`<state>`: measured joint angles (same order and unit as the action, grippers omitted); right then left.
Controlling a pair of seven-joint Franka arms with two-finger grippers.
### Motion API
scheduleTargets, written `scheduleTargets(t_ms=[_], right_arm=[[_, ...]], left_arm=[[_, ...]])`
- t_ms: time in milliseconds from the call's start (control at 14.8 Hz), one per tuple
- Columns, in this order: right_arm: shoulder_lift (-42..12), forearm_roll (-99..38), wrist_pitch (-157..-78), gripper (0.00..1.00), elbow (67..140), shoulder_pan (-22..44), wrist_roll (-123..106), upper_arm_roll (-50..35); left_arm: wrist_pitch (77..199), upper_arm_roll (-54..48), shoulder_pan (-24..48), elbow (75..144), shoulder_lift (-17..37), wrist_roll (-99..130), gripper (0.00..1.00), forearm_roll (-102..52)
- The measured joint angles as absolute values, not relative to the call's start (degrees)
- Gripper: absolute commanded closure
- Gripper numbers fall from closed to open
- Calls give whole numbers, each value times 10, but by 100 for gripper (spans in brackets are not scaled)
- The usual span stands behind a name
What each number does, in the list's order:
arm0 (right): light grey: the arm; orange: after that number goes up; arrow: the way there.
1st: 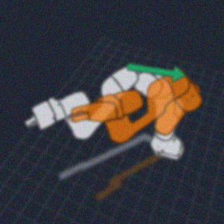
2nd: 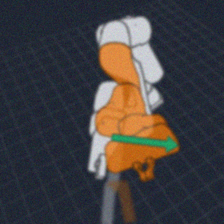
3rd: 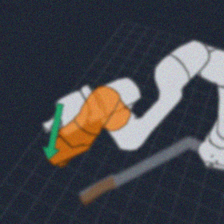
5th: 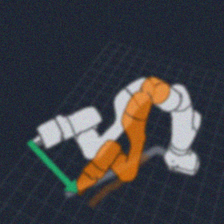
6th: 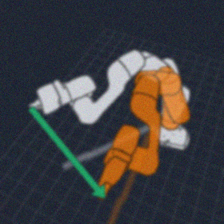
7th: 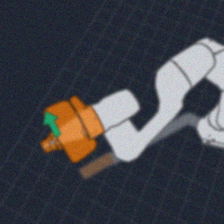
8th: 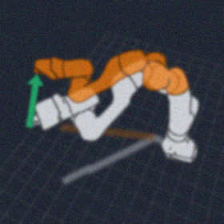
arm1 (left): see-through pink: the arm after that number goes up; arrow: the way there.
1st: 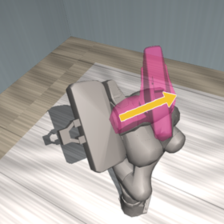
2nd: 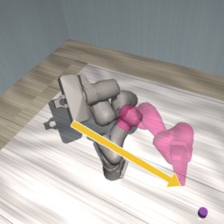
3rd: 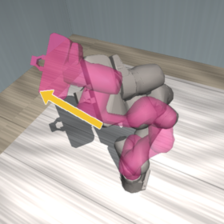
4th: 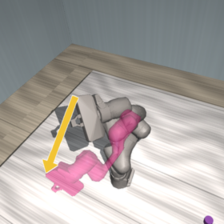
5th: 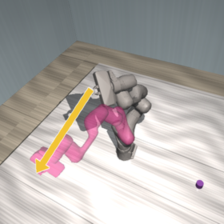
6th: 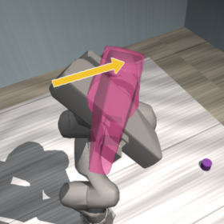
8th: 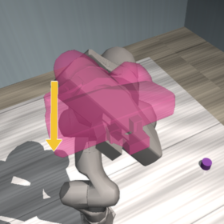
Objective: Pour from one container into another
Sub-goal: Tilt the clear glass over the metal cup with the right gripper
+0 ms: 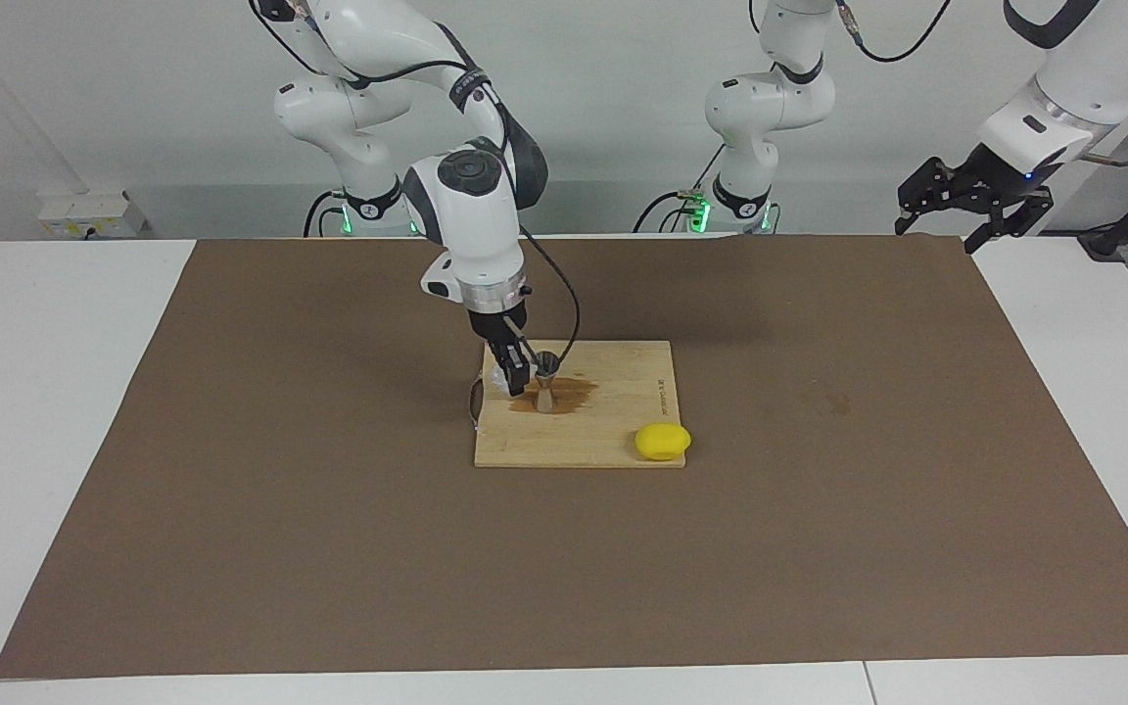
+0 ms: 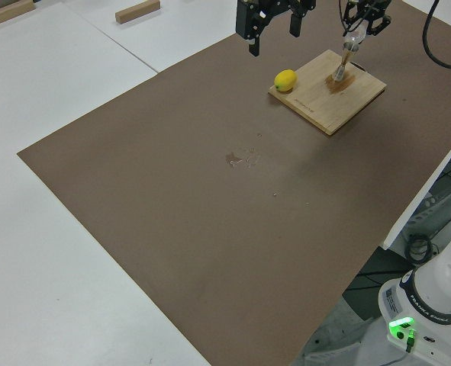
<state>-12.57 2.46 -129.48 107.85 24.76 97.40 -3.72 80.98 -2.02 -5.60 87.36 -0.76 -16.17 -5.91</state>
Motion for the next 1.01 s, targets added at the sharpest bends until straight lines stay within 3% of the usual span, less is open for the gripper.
scheduleTargets(t_ms=[675, 1013], right_arm=[[-126, 25, -1279, 100, 1060, 250, 974, -33], [-126, -52, -1274, 100, 1059, 239, 974, -32]], left_arm=[[805, -23, -56, 880, -10, -103, 0, -59], [803, -16, -58, 883, -11, -101, 0, -59]])
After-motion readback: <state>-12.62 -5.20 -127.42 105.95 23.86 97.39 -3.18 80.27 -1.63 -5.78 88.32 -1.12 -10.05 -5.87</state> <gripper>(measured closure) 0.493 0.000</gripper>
